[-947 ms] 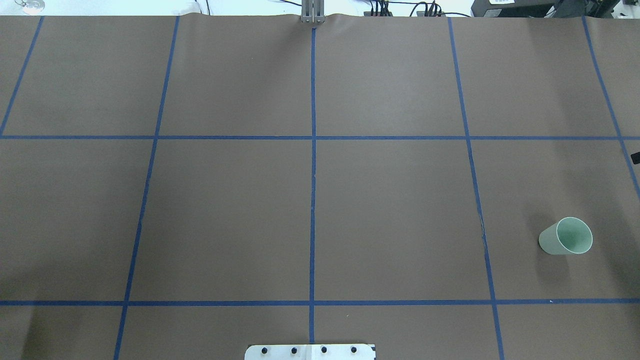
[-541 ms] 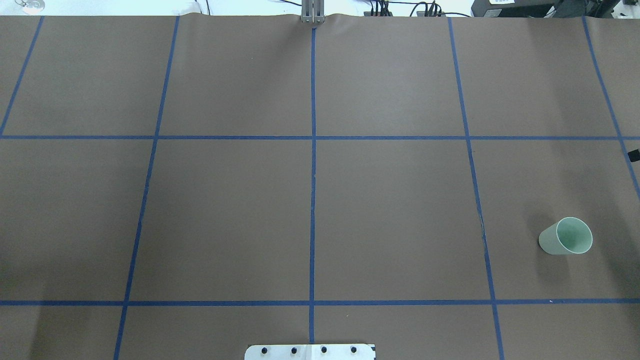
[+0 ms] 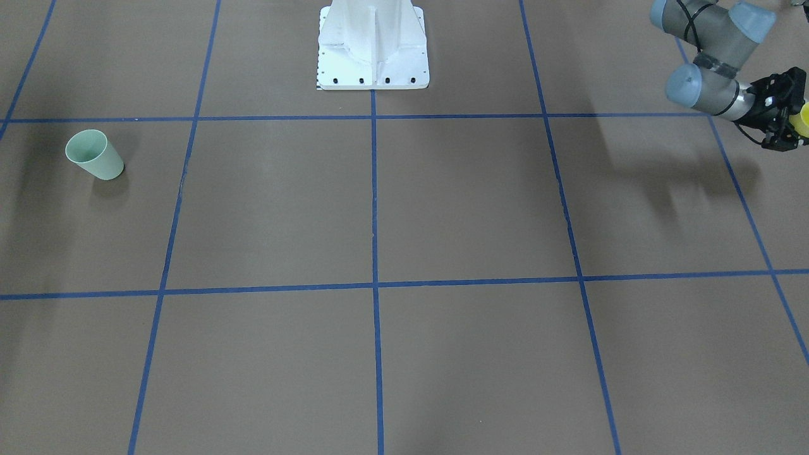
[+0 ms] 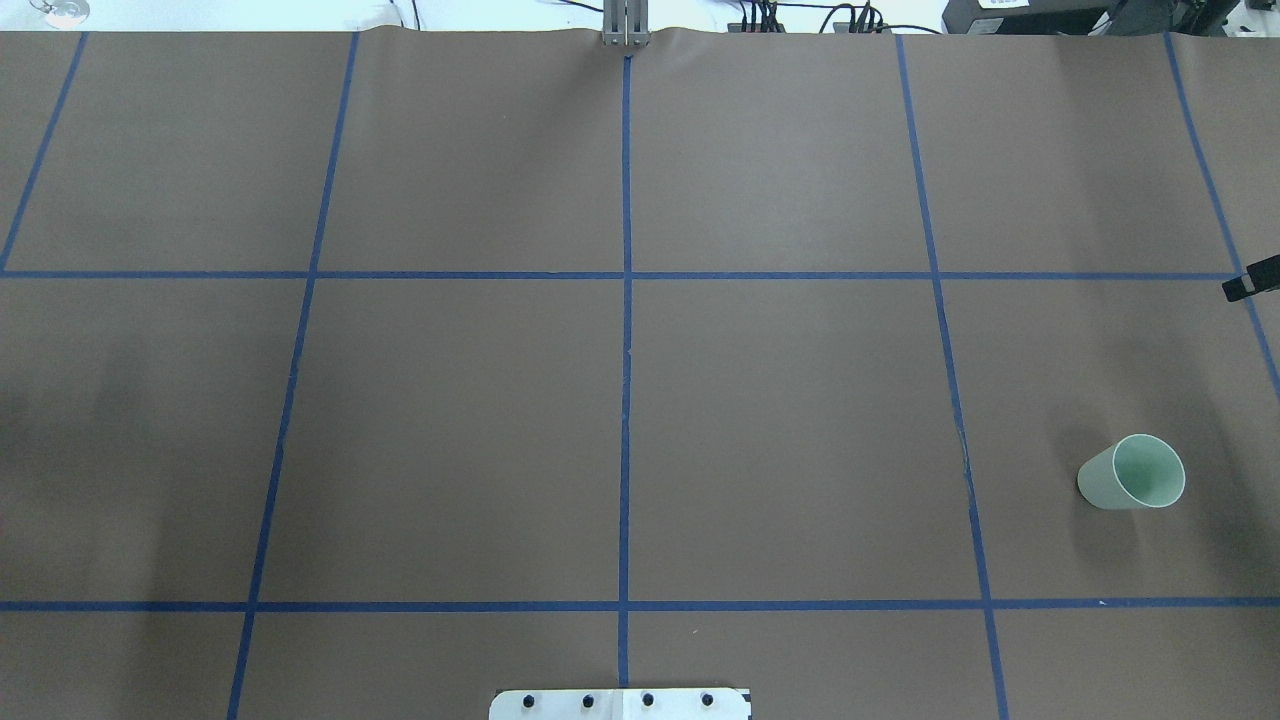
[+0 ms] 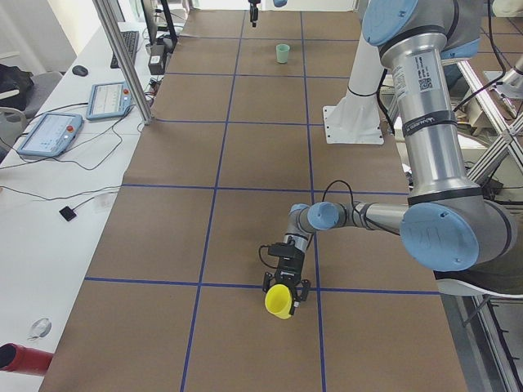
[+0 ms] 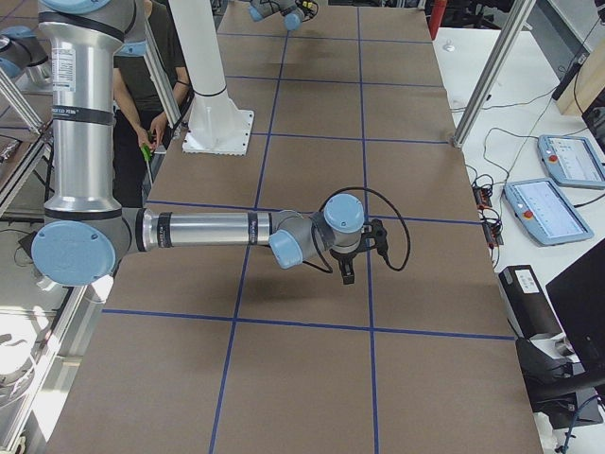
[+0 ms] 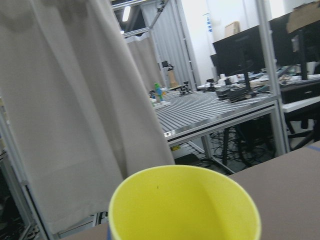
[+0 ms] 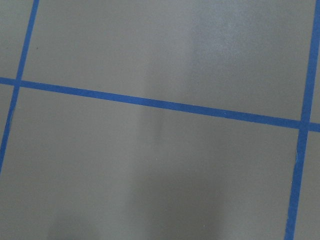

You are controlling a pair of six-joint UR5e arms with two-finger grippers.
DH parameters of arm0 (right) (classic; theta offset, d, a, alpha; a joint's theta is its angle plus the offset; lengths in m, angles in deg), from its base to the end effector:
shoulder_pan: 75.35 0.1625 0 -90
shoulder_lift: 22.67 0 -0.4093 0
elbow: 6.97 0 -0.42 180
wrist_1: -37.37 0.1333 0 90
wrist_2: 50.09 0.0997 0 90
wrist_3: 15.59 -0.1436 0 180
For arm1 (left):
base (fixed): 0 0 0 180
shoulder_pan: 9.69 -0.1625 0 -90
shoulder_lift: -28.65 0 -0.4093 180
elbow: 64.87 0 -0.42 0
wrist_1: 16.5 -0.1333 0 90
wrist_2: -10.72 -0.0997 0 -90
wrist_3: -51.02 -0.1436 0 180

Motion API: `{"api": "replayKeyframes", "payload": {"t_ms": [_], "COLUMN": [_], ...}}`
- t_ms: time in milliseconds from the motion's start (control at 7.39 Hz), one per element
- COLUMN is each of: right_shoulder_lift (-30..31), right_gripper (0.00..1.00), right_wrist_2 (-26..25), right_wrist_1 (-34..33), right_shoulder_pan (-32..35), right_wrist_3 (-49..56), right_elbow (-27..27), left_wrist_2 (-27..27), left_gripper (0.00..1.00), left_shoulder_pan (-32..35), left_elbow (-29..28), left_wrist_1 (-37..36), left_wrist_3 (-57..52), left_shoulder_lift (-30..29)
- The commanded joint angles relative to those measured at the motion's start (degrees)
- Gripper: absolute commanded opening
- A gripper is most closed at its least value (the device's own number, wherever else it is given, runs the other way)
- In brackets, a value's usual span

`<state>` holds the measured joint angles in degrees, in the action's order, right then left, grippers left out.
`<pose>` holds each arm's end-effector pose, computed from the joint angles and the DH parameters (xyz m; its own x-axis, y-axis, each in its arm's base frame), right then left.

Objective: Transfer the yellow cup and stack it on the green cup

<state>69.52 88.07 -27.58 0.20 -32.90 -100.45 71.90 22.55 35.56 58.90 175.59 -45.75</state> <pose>-0.1083 -0.5257 0.6037 0.6045 -0.2063 0.7694 0.0458 0.9733 0.2249 0.1960 -0.3631 0.7467 0.4685 -0.8832 0.0211 0.7229 0.3970 0.5655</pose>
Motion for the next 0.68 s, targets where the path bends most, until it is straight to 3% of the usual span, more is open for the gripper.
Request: {"api": "replayKeyframes", "payload": {"t_ms": [0, 271, 541], "right_shoulder_lift": [-1.6, -3.2, -4.6], "right_gripper": [1.0, 1.0, 1.0], "right_wrist_2": [-1.2, -0.9, -0.9], "right_wrist_1": [-0.1, 0.0, 0.0], "right_shoulder_pan": [-1.0, -1.0, -1.3], "right_wrist_3": [-0.6, -0.9, -0.9], "right_elbow": [1.4, 3.2, 3.2], "left_wrist_2": [-7.2, -8.4, -8.0], "left_gripper": [0.29, 0.29, 0.29], "left_shoulder_pan": [6.5, 10.5, 10.4], "left_elbow": [0.0, -0.5, -8.7], "left_wrist_1": [7.1, 18.9, 36.1], "left_wrist_3": [-19.3, -37.6, -47.7], "left_shoulder_lift": [-5.8, -9.9, -20.5]}}
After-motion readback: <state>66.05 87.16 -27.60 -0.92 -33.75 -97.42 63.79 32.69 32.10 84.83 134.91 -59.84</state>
